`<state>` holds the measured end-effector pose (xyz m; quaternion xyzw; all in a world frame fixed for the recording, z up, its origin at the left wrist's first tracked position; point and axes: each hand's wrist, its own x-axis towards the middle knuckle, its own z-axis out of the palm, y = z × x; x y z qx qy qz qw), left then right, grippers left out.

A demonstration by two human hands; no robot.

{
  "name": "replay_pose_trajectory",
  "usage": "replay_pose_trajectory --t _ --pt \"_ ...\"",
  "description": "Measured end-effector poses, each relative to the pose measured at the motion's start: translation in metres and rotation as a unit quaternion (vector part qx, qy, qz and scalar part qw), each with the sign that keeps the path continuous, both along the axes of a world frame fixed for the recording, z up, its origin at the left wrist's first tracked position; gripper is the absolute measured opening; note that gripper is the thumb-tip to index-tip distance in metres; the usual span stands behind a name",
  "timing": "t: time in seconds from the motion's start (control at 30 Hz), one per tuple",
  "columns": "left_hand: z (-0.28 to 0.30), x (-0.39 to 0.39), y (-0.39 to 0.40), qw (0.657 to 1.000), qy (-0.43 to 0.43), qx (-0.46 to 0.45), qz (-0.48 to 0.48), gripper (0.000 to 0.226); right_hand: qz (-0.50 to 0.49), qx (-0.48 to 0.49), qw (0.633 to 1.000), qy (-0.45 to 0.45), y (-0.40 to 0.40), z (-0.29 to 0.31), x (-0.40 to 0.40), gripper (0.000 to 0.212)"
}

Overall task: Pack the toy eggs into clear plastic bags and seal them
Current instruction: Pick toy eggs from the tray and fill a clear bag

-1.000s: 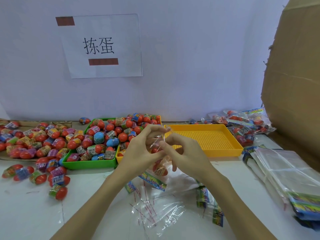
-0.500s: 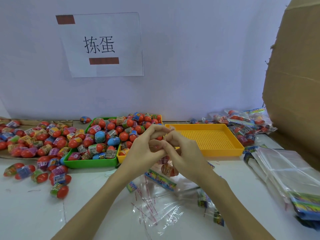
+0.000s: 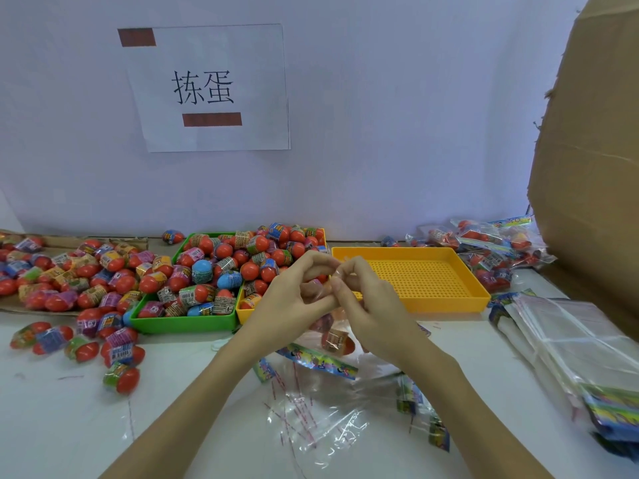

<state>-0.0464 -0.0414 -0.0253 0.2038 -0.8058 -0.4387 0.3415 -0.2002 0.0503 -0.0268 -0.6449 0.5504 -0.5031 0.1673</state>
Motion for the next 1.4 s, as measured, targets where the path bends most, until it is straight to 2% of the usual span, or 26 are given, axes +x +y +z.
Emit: replay_pose_trajectory --t 0.17,0.3,0.33,0.37,0.47,0.53,0.67,0.77,0.93,1.1,1.17,1.27,1.33,1.4 --pt "-0.003 -0.003 0.000 0.999 0.010 0.025 -0.018 0.035 -0.013 -0.002 0.998 -0.057 0.003 0.005 0.002 0.013" --pt "-0.002 -0.001 -0.004 0.988 0.011 0.140 -0.061 0.072 -0.061 -0.038 0.994 -0.084 0.005 0.012 0.000 0.011" --pt "-0.001 0.000 -0.004 0.985 0.003 0.164 -0.061 0.075 -0.079 -0.050 0.992 -0.087 0.005 0.014 -0.002 0.011" --pt "0.000 0.000 -0.004 0.983 -0.003 0.175 -0.057 0.070 -0.093 -0.055 0.990 -0.094 0.005 0.015 -0.004 0.010" --pt "0.003 -0.001 -0.002 0.990 0.002 0.140 -0.031 0.029 -0.115 -0.061 0.987 -0.098 0.005 0.014 -0.009 0.010" --pt "0.003 -0.001 0.000 0.990 0.025 0.140 -0.022 0.018 -0.106 -0.060 0.990 -0.067 0.005 0.013 -0.008 0.007" --pt "0.004 0.000 0.001 0.986 0.023 0.164 -0.018 0.033 -0.069 -0.054 0.996 -0.001 0.005 0.011 -0.004 0.005" --pt "0.005 0.001 -0.001 0.984 0.016 0.172 -0.033 0.040 -0.061 -0.058 0.996 -0.040 0.007 0.013 -0.001 0.009" --pt "0.007 0.004 -0.004 0.987 0.021 0.159 -0.007 0.028 -0.116 -0.100 0.985 -0.085 0.011 0.020 -0.002 0.009" --pt "0.008 0.007 -0.011 0.972 0.115 0.179 0.097 0.017 -0.207 -0.105 0.966 -0.112 0.010 0.019 -0.007 0.021" --pt "0.010 0.008 -0.013 0.965 0.151 0.179 0.118 0.017 -0.191 -0.036 0.973 -0.128 0.007 0.017 -0.007 0.028" --pt "0.012 0.008 -0.013 0.963 0.174 0.172 0.109 0.029 -0.080 0.081 0.978 -0.174 0.003 0.012 -0.003 0.045" --pt "0.012 0.008 -0.011 0.965 0.175 0.175 0.088 0.037 -0.036 0.101 0.974 -0.199 0.002 0.010 0.000 0.037" --pt "0.012 0.007 -0.011 0.969 0.162 0.164 0.086 0.039 -0.025 0.081 0.972 -0.221 0.002 0.009 0.000 0.026"
